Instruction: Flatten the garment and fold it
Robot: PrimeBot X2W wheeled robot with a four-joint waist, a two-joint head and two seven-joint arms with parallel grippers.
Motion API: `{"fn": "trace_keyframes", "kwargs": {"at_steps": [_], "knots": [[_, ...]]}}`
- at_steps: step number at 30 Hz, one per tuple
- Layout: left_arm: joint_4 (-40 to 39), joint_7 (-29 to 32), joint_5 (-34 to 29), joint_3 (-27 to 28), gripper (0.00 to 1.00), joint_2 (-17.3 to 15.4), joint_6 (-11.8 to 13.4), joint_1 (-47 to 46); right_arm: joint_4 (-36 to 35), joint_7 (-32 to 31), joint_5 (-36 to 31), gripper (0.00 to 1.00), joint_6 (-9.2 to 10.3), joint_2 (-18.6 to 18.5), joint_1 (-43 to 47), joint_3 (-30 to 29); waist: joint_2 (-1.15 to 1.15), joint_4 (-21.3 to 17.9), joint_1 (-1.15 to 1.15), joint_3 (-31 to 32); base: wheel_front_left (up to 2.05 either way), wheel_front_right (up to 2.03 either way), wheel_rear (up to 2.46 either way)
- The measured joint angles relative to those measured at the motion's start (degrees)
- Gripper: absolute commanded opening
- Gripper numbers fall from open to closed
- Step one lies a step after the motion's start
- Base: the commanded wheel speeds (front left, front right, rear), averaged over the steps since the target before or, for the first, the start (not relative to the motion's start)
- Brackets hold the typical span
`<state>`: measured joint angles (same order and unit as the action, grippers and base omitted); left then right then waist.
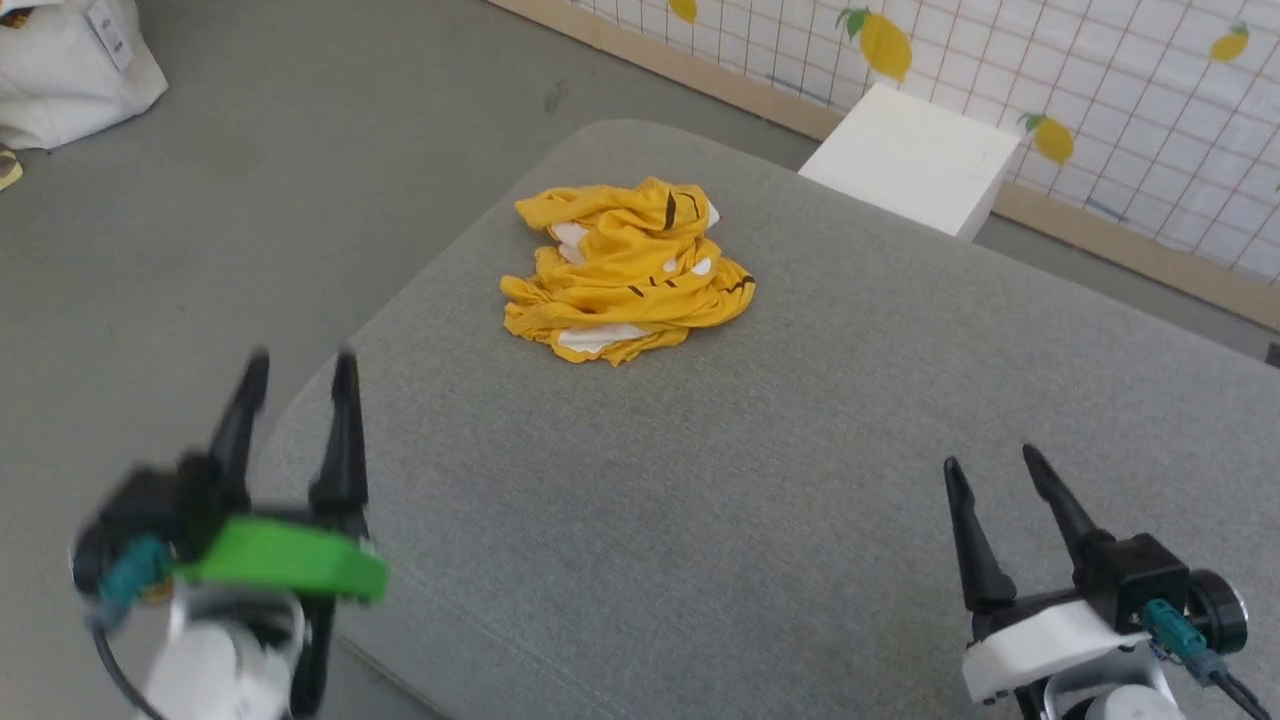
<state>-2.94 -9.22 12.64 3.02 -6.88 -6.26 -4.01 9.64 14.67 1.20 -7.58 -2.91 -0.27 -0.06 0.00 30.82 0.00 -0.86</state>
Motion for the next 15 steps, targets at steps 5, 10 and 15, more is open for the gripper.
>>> {"fn": "trace_keyframes", "kwargs": {"at_steps": [5, 10, 15], "knots": [[-0.37, 7.97, 4.25, -2.6, 1.0, -5.09, -0.77, -12.54, -1.91, -1.16, -1.98, 1.0, 0.0, 0.0, -2.44, -1.34, 0.0, -0.7, 0.0, -3.11, 0.0, 0.0, 0.0], [3.11, 14.16, 9.43, -5.25, 1.0, -10.23, -0.85, -24.66, -6.6, -3.64, -4.39, 1.0, 0.0, 0.01, -5.48, -0.49, 0.0, -1.88, 0.0, -7.04, 0.0, 0.0, 0.0], [9.37, 17.64, 11.8, -8.29, 1.0, -16.74, -0.85, -35.38, -11.1, -6.32, -6.22, 1.0, 0.0, 0.05, -7.94, 1.13, 0.0, -3.5, 0.0, -11.45, 0.0, 0.0, 0.0]]}}
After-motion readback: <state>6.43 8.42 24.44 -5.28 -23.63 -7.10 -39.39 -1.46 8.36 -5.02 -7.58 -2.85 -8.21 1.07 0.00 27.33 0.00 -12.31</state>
